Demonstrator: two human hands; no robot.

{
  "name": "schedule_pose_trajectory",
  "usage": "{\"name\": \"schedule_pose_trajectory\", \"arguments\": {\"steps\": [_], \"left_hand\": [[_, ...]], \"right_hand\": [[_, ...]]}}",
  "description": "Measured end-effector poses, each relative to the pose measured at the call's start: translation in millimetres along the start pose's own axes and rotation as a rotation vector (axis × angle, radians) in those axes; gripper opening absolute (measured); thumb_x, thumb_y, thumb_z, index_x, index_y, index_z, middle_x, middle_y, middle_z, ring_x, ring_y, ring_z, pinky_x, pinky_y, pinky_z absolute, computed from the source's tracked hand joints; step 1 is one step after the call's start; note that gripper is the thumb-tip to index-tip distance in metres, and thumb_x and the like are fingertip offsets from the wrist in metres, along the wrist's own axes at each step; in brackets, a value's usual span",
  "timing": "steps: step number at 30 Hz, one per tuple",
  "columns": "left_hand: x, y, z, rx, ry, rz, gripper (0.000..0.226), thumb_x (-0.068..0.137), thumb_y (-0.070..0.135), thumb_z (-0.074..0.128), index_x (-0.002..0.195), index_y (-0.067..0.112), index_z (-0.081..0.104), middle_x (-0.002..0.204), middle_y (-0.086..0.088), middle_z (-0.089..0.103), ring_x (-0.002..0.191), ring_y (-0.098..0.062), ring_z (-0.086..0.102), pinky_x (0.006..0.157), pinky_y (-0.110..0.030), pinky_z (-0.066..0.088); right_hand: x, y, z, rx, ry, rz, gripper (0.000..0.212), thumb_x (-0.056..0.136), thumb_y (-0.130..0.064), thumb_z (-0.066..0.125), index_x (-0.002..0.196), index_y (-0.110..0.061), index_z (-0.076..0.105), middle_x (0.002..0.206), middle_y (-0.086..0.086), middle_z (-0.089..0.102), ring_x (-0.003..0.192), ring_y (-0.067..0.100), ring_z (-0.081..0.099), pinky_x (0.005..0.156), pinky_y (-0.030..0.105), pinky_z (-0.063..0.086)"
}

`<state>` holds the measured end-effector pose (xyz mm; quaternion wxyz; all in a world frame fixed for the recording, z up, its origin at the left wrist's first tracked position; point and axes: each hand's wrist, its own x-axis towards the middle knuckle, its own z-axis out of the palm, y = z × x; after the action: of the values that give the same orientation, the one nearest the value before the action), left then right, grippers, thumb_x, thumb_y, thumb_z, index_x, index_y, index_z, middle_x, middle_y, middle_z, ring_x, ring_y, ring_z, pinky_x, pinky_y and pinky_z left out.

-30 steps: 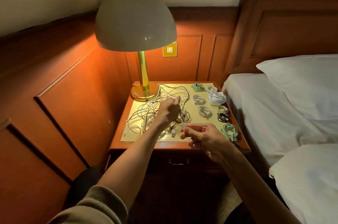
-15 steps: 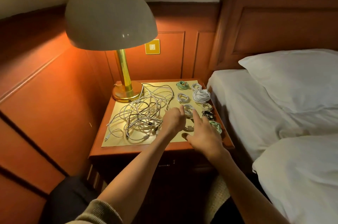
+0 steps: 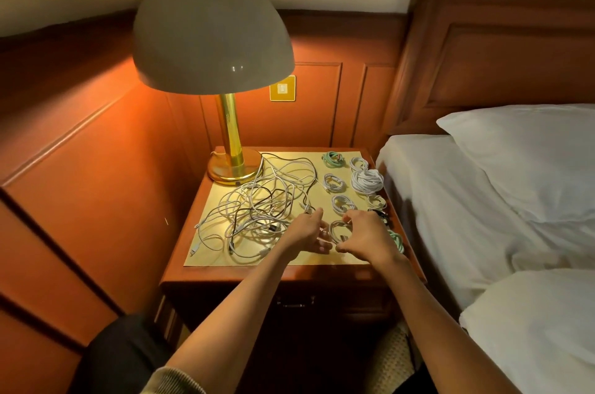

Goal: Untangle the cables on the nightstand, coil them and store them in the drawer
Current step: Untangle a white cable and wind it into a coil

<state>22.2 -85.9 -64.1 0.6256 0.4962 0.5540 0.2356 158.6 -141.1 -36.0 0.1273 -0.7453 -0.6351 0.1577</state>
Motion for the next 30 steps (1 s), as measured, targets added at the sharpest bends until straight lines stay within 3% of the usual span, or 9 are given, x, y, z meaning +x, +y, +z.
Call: {"name": "schedule_pose_trajectory", "arguments": {"steps": [4, 9, 12, 16, 21, 24, 25, 27, 30], "left_hand": [[0, -6, -11, 0.28, 0.071, 0.081, 0.028, 0.104, 0.022, 0.048, 0.106, -0.001, 0.065, 0.086, -0.012, 0.071, 0.06, -0.026, 0.07, 0.064, -0.039, 0.063], [-6, -13, -33, 0.544, 0.164, 0.152, 0.015, 0.099, 0.012, 0.053, 0.098, 0.005, 0.067, 0.084, -0.012, 0.073, 0.049, -0.016, 0.068, 0.045, -0.026, 0.055], [-11, -17, -45, 0.582, 0.155, 0.163, 0.014, 0.096, 0.006, 0.055, 0.097, 0.003, 0.068, 0.083, -0.012, 0.074, 0.047, -0.015, 0.067, 0.046, -0.024, 0.054], [-19, -18, -58, 0.592, 0.148, 0.199, 0.013, 0.096, 0.006, 0.057, 0.097, 0.002, 0.069, 0.08, -0.011, 0.073, 0.046, -0.011, 0.065, 0.044, -0.021, 0.051], [-27, -20, -75, 0.615, 0.209, 0.236, 0.012, 0.096, 0.01, 0.061, 0.094, 0.004, 0.072, 0.075, -0.009, 0.073, 0.046, -0.011, 0.067, 0.043, -0.02, 0.049], [-32, -22, -80, 0.609, 0.259, 0.269, 0.01, 0.096, 0.016, 0.064, 0.097, 0.009, 0.071, 0.079, -0.006, 0.074, 0.051, -0.012, 0.069, 0.044, -0.021, 0.05], [-34, -23, -80, 0.615, 0.288, 0.307, 0.01, 0.096, 0.019, 0.065, 0.101, 0.013, 0.071, 0.084, -0.004, 0.075, 0.054, -0.011, 0.069, 0.046, -0.022, 0.051], [-34, -26, -82, 0.67, 0.359, 0.429, 0.017, 0.094, 0.024, 0.068, 0.111, 0.021, 0.068, 0.096, 0.0, 0.074, 0.071, -0.009, 0.07, 0.059, -0.023, 0.054], [-27, -32, -86, 0.751, 0.404, 0.565, 0.04, 0.091, 0.03, 0.071, 0.129, 0.032, 0.057, 0.113, 0.0, 0.062, 0.1, -0.013, 0.063, 0.086, -0.032, 0.053]], "right_hand": [[12, 5, 6, -0.105, 0.01, 0.09, 0.042, 0.073, -0.024, 0.086, 0.105, -0.011, 0.062, 0.106, 0.009, 0.069, 0.099, 0.026, 0.066, 0.073, 0.031, 0.052], [25, 8, 16, -0.163, -0.033, 0.151, 0.029, 0.072, -0.017, 0.078, 0.079, -0.011, 0.051, 0.097, 0.01, 0.069, 0.095, 0.029, 0.067, 0.065, 0.029, 0.045], [30, 11, 17, -0.202, -0.112, 0.162, 0.041, 0.07, -0.033, 0.086, 0.085, -0.011, 0.055, 0.104, 0.009, 0.068, 0.102, 0.029, 0.065, 0.071, 0.032, 0.048], [29, 5, 23, -0.249, -0.03, 0.12, 0.063, 0.079, -0.05, 0.078, 0.127, -0.015, 0.059, 0.134, 0.009, 0.052, 0.128, 0.034, 0.045, 0.102, 0.044, 0.042], [27, -44, 44, -0.14, 0.045, -0.086, 0.044, 0.085, -0.054, 0.07, 0.091, -0.01, 0.07, 0.106, 0.007, 0.066, 0.108, 0.028, 0.057, 0.085, 0.036, 0.048], [23, -61, 58, -0.235, -0.008, -0.119, 0.021, 0.092, -0.031, 0.065, 0.092, -0.01, 0.067, 0.105, 0.01, 0.065, 0.108, 0.031, 0.057, 0.086, 0.038, 0.048], [24, -62, 62, -0.252, -0.01, -0.133, 0.01, 0.093, -0.017, 0.061, 0.094, -0.01, 0.068, 0.105, 0.01, 0.066, 0.109, 0.032, 0.057, 0.086, 0.039, 0.048], [29, -61, 60, -0.241, -0.009, -0.13, 0.021, 0.088, 0.0, 0.054, 0.095, -0.011, 0.07, 0.101, 0.01, 0.069, 0.102, 0.03, 0.061, 0.082, 0.036, 0.05], [44, -65, 32, -0.08, -0.033, -0.068, 0.016, 0.09, -0.007, 0.059, 0.096, -0.014, 0.072, 0.096, 0.006, 0.071, 0.087, 0.021, 0.064, 0.07, 0.031, 0.053]]}}
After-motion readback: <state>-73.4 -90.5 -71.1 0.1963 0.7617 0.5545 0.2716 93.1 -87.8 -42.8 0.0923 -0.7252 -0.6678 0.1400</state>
